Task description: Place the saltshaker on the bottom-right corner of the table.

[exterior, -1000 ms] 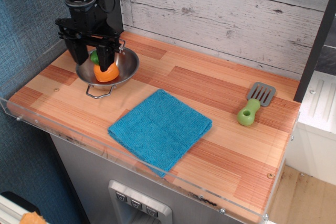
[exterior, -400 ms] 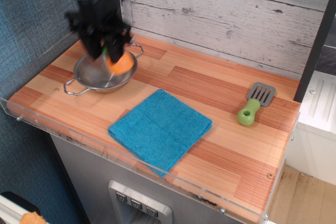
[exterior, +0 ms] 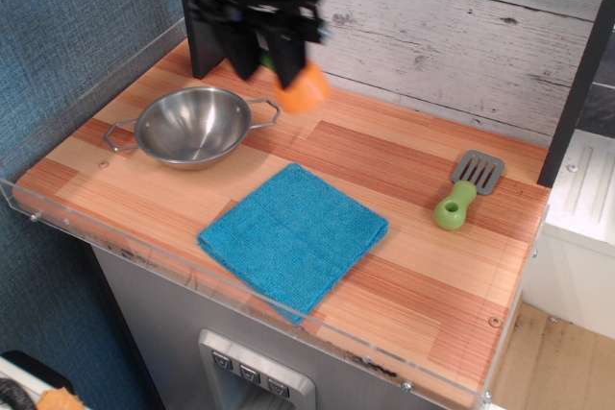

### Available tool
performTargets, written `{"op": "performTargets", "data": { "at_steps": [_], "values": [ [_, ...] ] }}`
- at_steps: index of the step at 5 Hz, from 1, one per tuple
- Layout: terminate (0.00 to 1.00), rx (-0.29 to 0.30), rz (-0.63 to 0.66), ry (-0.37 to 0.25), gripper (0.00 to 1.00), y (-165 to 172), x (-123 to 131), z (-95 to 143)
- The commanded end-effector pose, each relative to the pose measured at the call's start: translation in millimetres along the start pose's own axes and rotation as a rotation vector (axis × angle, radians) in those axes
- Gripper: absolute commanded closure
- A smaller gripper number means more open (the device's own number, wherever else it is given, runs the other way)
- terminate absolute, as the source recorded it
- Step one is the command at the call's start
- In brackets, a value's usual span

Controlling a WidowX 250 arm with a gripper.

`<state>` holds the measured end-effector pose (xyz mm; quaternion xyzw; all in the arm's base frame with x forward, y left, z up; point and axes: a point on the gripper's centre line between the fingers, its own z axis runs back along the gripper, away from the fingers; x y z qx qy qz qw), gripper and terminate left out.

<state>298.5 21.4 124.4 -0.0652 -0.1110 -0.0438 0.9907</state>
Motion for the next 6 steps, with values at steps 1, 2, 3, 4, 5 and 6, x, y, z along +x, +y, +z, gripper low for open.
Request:
{"op": "performTargets", "data": {
  "at_steps": [1, 2, 3, 4, 5, 6],
  "values": [
    [0.0, -0.052, -0.164, 0.103, 1.0, -60, -43, -26],
    [0.0, 0.072, -0.158, 0.147, 1.0, -69, -61, -51],
    [0.0, 0.158, -0.181, 0.154, 1.0, -80, -61, -61],
    [0.0, 0.132, -0.223, 0.147, 1.0, -91, -60, -66],
    [0.0, 0.112, -0.257, 0.145, 1.0, -101, -60, -69],
    [0.0, 0.095, -0.279, 0.165, 1.0, -106, -60, -73]
  ]
}}
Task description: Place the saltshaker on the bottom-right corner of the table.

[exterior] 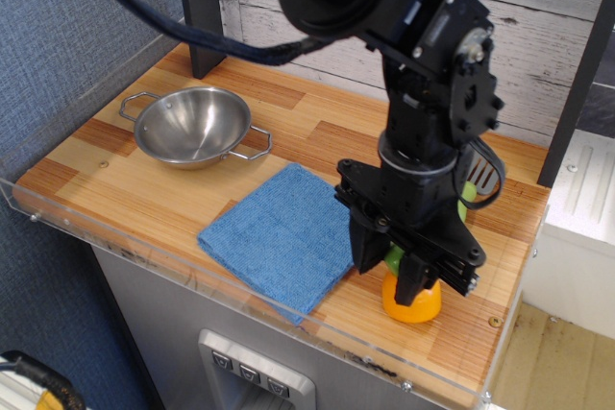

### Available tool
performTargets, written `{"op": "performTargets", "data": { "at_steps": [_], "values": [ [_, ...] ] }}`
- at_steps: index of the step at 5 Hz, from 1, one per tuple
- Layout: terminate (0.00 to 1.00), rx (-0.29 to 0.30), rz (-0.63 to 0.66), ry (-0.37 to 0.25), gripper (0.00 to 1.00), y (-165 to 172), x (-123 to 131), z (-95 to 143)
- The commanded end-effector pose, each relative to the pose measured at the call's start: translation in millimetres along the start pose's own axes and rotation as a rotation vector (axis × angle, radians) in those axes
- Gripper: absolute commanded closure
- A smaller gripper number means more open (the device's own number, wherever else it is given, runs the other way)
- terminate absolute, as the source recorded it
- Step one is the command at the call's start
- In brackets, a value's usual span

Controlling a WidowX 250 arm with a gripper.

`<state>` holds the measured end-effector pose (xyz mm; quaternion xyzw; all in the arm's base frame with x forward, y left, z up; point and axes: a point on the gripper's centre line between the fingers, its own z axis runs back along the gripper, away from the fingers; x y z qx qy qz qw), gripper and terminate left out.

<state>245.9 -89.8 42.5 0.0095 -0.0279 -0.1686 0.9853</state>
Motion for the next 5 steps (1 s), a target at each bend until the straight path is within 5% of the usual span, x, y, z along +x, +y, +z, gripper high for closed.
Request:
{"op": "performTargets", "data": {
  "at_steps": [1, 3, 4, 5],
  "values": [
    [0.0, -0.029, -0.029, 0.011, 1.0, -1.4, -3.2, 3.7],
    [0.0, -0.071, -0.012, 0.04, 1.0, -2.3, -7.0, -2.1],
    [0.0, -0.077, -0.008, 0.042, 0.0, -1.7, -6.3, -2.1],
    [0.0, -0.074, -0.008, 0.034, 0.0, -1.2, -5.3, 0.3]
  ]
}}
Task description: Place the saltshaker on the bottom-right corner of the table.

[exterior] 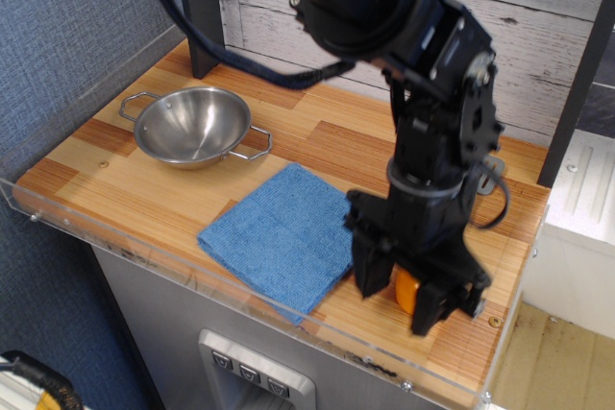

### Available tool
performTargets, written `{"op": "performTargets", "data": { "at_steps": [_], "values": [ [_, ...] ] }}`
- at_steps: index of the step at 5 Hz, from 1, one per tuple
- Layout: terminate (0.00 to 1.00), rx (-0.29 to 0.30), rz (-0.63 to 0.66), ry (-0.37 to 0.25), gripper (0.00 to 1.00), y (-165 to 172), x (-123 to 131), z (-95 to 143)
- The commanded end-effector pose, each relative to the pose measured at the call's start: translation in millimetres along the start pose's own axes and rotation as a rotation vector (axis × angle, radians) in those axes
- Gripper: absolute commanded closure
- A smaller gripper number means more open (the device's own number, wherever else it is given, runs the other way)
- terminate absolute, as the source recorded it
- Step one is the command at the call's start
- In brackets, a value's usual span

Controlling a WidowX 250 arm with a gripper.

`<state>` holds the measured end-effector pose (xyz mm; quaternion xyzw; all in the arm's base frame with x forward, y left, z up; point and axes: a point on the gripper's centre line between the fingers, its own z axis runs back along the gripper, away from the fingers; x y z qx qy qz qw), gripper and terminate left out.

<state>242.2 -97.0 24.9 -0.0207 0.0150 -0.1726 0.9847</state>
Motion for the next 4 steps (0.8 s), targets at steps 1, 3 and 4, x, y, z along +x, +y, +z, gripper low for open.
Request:
{"op": "performTargets", "data": {
  "at_steps": [1, 3, 4],
  "values": [
    [0.0, -0.014, 0.026, -0.096, 0.0, 14, -3, 35],
    [0.0, 0.02, 0.134, -0.26, 0.0, 54, -4, 109],
    [0.0, 0.031, 0.225, -0.295, 0.0, 88, -18, 141]
  ]
}}
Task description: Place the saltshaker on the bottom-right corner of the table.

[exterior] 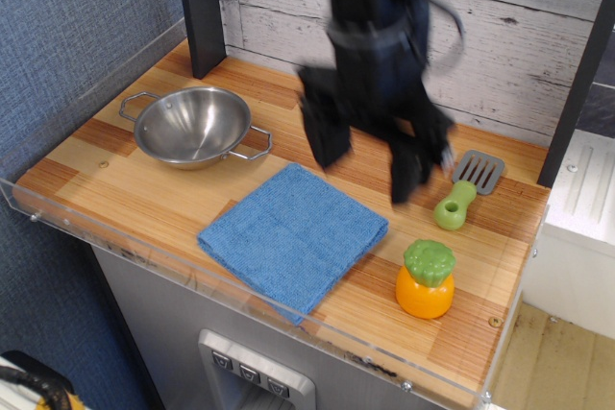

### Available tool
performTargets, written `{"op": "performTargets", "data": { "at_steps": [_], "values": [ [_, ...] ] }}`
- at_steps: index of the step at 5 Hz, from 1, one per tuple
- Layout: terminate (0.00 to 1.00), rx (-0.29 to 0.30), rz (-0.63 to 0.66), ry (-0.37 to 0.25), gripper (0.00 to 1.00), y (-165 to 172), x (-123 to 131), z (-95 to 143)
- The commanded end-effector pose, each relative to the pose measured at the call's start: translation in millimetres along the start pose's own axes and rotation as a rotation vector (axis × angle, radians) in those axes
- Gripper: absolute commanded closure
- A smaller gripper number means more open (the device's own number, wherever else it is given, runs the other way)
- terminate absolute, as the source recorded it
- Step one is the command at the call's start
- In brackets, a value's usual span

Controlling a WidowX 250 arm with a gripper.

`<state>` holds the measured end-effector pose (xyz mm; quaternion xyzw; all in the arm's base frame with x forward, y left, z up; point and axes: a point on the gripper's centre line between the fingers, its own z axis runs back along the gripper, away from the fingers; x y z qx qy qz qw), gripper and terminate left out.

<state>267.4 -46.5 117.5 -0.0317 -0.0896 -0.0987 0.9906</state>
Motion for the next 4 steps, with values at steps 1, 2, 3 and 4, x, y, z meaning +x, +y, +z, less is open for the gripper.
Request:
{"op": "performTargets", "data": {
  "at_steps": [1, 2, 3, 4],
  "values": [
    [0.0, 0.062, 0.139, -0.074, 0.0, 65.1, -3.3, 49.9],
    [0.0, 0.07, 0.112, -0.029, 0.0, 75.1, 6.4, 41.4],
    [0.0, 0.07, 0.112, -0.029, 0.0, 75.1, 6.4, 41.4],
    [1.0, 0.07, 0.112, -0.029, 0.0, 75.1, 6.4, 41.4]
  ]
}}
